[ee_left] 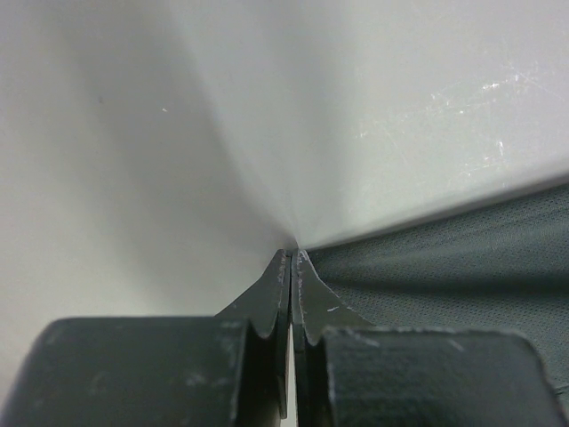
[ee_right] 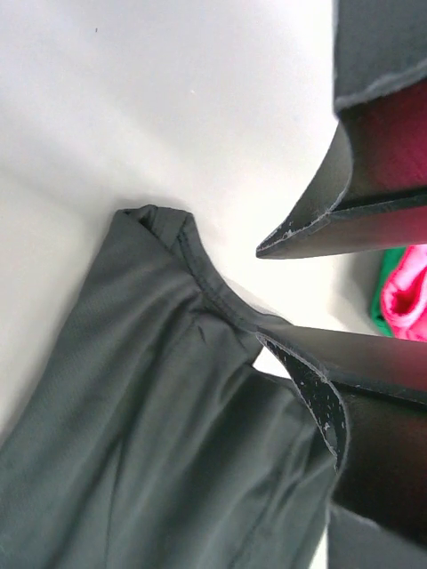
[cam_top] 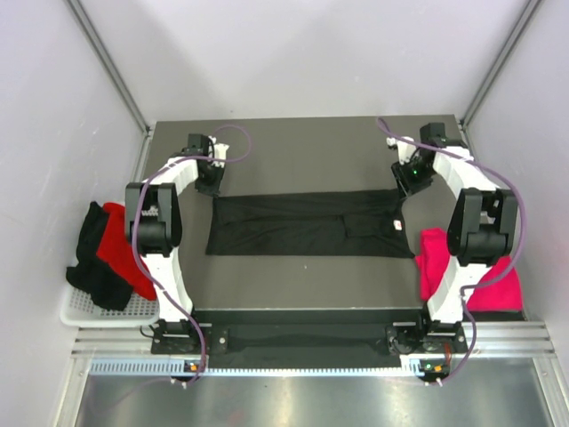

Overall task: Fold and stack the t-shirts
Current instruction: Fold the tshirt

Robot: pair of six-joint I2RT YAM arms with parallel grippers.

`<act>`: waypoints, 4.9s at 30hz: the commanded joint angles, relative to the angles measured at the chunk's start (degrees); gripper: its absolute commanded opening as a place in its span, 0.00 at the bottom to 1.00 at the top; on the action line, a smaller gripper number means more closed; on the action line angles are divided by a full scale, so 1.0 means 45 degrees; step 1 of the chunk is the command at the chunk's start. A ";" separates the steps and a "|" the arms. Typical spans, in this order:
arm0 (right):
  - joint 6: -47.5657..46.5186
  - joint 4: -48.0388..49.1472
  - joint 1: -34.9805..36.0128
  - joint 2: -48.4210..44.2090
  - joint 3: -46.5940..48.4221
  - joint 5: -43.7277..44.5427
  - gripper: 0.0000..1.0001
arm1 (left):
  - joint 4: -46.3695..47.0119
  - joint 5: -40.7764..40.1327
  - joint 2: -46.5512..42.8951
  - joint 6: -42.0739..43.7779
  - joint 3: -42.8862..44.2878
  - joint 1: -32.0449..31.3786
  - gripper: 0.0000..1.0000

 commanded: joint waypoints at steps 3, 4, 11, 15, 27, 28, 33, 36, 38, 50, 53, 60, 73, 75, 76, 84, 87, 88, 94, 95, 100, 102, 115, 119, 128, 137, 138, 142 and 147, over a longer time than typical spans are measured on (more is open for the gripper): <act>-0.0422 -0.0823 -0.0073 -0.0588 -0.0569 -0.0282 0.37 | -0.0020 -0.0239 -0.0543 0.0178 -0.0312 0.0054 0.00; -0.0461 -0.0999 -0.0073 -0.0568 -0.0590 -0.0301 0.37 | -0.0001 -0.0239 -0.0601 0.0178 -0.0332 0.0054 0.00; -0.0695 -0.1547 -0.0093 -0.0686 -0.1156 -0.0048 0.37 | -0.0001 -0.0278 -0.0895 0.0217 -0.0430 0.0054 0.00; -0.0695 -0.1411 -0.0093 -0.0510 -0.1371 -0.0009 0.37 | -0.0039 -0.0181 -0.0934 0.0139 -0.0468 0.0054 0.00; -0.0617 -0.1235 -0.0112 0.1540 -0.0084 0.0012 0.30 | -0.0020 -0.0298 -0.1032 0.0198 -0.0605 0.0054 0.00; -0.0617 -0.1293 -0.0112 0.1696 0.0072 -0.0047 0.23 | -0.0059 -0.0317 -0.0993 0.0198 -0.0567 0.0054 0.00; -0.0422 -0.1352 -0.0112 0.2887 0.1458 -0.0126 0.04 | -0.0098 -0.0842 -0.0914 0.0198 -0.0508 0.0054 0.00; -0.0227 -0.1488 -0.0015 0.3902 0.2979 -0.0165 0.04 | -0.0157 -0.1156 -0.1011 0.0003 -0.0547 0.0074 0.00; -0.0207 -0.1684 0.0161 0.4800 0.4366 -0.0126 0.04 | -0.0254 -0.1060 -0.1206 -0.0017 -0.0605 0.0074 0.00; 0.0223 -0.1823 0.1684 0.9002 1.0972 0.0829 0.07 | -0.1310 -0.0826 -0.2143 -0.0954 0.0118 0.0074 0.24; 0.0222 -0.1119 0.2075 0.8983 1.0933 0.1045 0.06 | -0.0451 -0.0729 -0.3605 -0.0936 -0.0330 0.0035 0.35; 0.0808 -0.0259 0.2271 0.8632 1.0700 0.1241 0.07 | -0.2925 0.1754 -0.6711 0.1247 -0.1638 -0.0979 0.36; 0.0848 0.0172 0.2290 0.7011 0.8708 0.1456 0.08 | -0.4728 0.0171 -0.9352 0.2483 -0.6561 -0.3618 0.35; 0.0848 0.0171 0.2290 0.6893 0.8590 0.1456 0.08 | -0.4668 0.0210 -0.9139 0.2444 -0.6660 -0.3657 0.36; 0.0848 0.0191 0.2290 0.6757 0.8473 0.1476 0.08 | -0.4591 0.0249 -0.9021 0.2386 -0.6699 -0.3657 0.36; 0.0809 0.0230 0.2290 0.6853 0.8472 0.1535 0.08 | -0.3731 0.0406 -0.7420 0.2210 -0.7012 -0.3735 0.37; 0.0828 0.0191 0.2271 0.6971 0.8550 0.1496 0.08 | -0.3129 0.0133 -0.6950 0.2171 -0.7109 -0.3735 0.37; 0.0828 0.0191 0.2290 0.7048 0.8608 0.1476 0.08 | -0.2971 -0.0119 -0.6853 0.2171 -0.7129 -0.3754 0.37; 0.0828 0.0132 0.2290 0.7127 0.8726 0.1320 0.08 | -0.2521 -0.0492 -0.5837 0.2268 -0.6758 -0.3755 0.37; 0.0828 0.0113 0.2271 0.7146 0.8726 0.1320 0.08 | -0.2481 -0.0512 -0.5662 0.2288 -0.6758 -0.3735 0.37; 0.0809 0.0074 0.2271 0.7283 0.9037 0.1281 0.09 | -0.2772 -0.0279 -0.5153 0.2190 -0.6738 -0.3754 0.28; 0.0770 0.0035 0.2271 0.7613 0.9349 0.1359 0.08 | -0.2910 -0.0045 -0.5211 0.2132 -0.6797 -0.3813 0.03; 0.0906 0.1985 0.3207 0.8963 1.1617 0.1847 0.13 | -0.5448 0.1593 -0.5055 0.2345 -0.5957 -0.6368 0.00; 0.0926 0.3021 0.3559 0.9002 1.1597 0.1984 0.13 | -0.5859 0.2083 -0.4491 0.2600 -0.5684 -0.7600 0.00; 0.0810 0.4974 0.4047 0.9666 1.2164 0.2568 0.12 | -0.6621 0.3295 -0.3357 0.2698 -0.4415 -0.9573 0.00; 0.0223 0.7142 0.4223 1.0037 1.2378 0.3331 0.10 | -0.7187 0.4585 -0.2362 0.2834 -0.3010 -1.1546 0.00; 0.0165 0.7241 0.4262 1.0076 1.2398 0.3351 0.10 | -0.7265 0.4662 -0.2166 0.2835 -0.2505 -1.1954 0.00; -0.0011 0.7787 0.4399 1.0096 1.2339 0.3332 0.09 | -0.7636 0.5170 -0.1230 0.2757 -0.1096 -1.2738 0.00; 0.0163 0.8062 0.4478 0.9999 1.2339 0.3312 0.11 | -0.7793 0.5619 -0.0524 0.2522 0.0272 -1.3051 0.02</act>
